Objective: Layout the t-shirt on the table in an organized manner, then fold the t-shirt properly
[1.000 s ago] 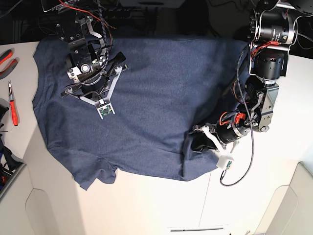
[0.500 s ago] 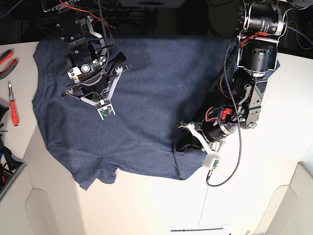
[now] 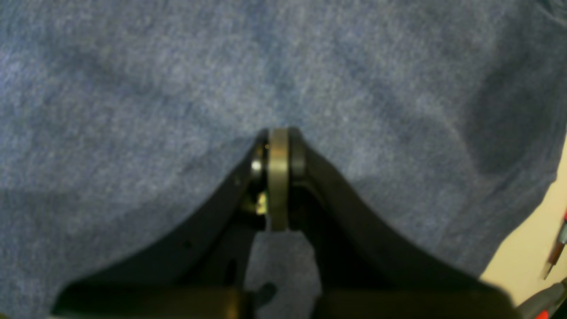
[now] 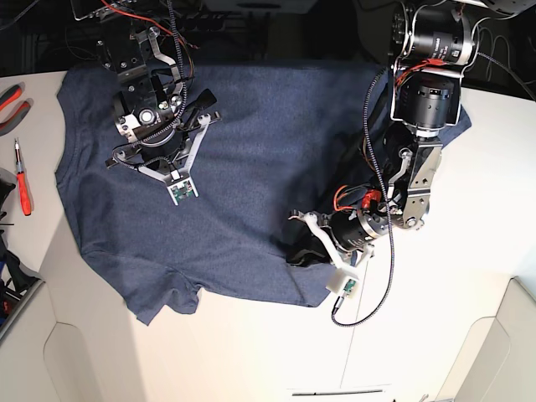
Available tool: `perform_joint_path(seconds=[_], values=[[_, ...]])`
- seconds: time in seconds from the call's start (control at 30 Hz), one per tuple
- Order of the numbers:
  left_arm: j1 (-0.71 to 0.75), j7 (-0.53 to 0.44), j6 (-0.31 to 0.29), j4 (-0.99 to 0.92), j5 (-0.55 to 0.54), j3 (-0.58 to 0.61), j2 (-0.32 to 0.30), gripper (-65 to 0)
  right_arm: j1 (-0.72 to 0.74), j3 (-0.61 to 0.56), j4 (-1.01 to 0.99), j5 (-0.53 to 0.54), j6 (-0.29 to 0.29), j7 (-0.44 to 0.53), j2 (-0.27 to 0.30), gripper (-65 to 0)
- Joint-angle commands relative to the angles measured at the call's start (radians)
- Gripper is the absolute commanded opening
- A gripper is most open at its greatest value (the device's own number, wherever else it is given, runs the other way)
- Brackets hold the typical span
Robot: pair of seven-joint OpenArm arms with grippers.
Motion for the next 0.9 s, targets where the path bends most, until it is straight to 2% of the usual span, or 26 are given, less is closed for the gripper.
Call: perform_joint_path(seconds=[0.0,0.13,0.2,0.3,0.47,0.53,0.63,0.67,0.77,0.87], values=[[-0.025,-0.026,-0.015,0.019,-0.019,-0.003,-0.014,-49.3,0.011,0.002,0.018,-0.006,-0.001,0.015,0.000,-65.0],[-0.024,-0.032,-0.015,0.019,-0.089,-0.003,-0.068,-49.0,0.010,0.002,0.018,-0.006,-0.001,0.015,0.000,-65.0],[-0.024,-0.068,-0.015,0.019,-0.128,-0.006,-0.097,-49.0,0.011,0.002,0.018,-0.006,-0.001,0.015,0.000,-65.0],[-0.024,-0.104,-0.015,0.019,-0.134,-0.022,-0.125,-49.4,0.010,0.002,0.018,-0.006,-0.001,0.015,0.000,-65.0],[-0.021,-0.087,-0.015,0.019,-0.133,-0.084,-0.124,-61.4,0.011,0.002,0.018,-0.006,-0.001,0.015,0.000,-65.0],[-0.021,-0.061,0.010,0.019,-0.133,-0.084,-0.123,-61.6,0.011,0.002,0.018,-0.006,-0.001,0.015,0.000,-65.0],[-0.015,-0.026,0.013,0.019,-0.126,-0.084,-0.113,-61.5,0.011,0.002,0.018,-0.006,-0.001,0.016,0.000,-65.0],[-0.013,-0.015,0.012,0.019,-0.123,-0.082,-0.107,-60.1,0.011,0.002,0.018,-0.006,-0.001,0.016,0.000,-65.0],[-0.011,0.000,0.013,0.019,-0.098,-0.063,-0.093,-46.4,0.011,0.002,0.018,-0.006,-0.001,0.016,0.000,-65.0],[-0.011,-0.024,0.035,0.019,-0.074,-0.043,-0.094,-45.1,0.011,0.002,0.018,-0.006,-0.001,0.015,0.000,-65.0]])
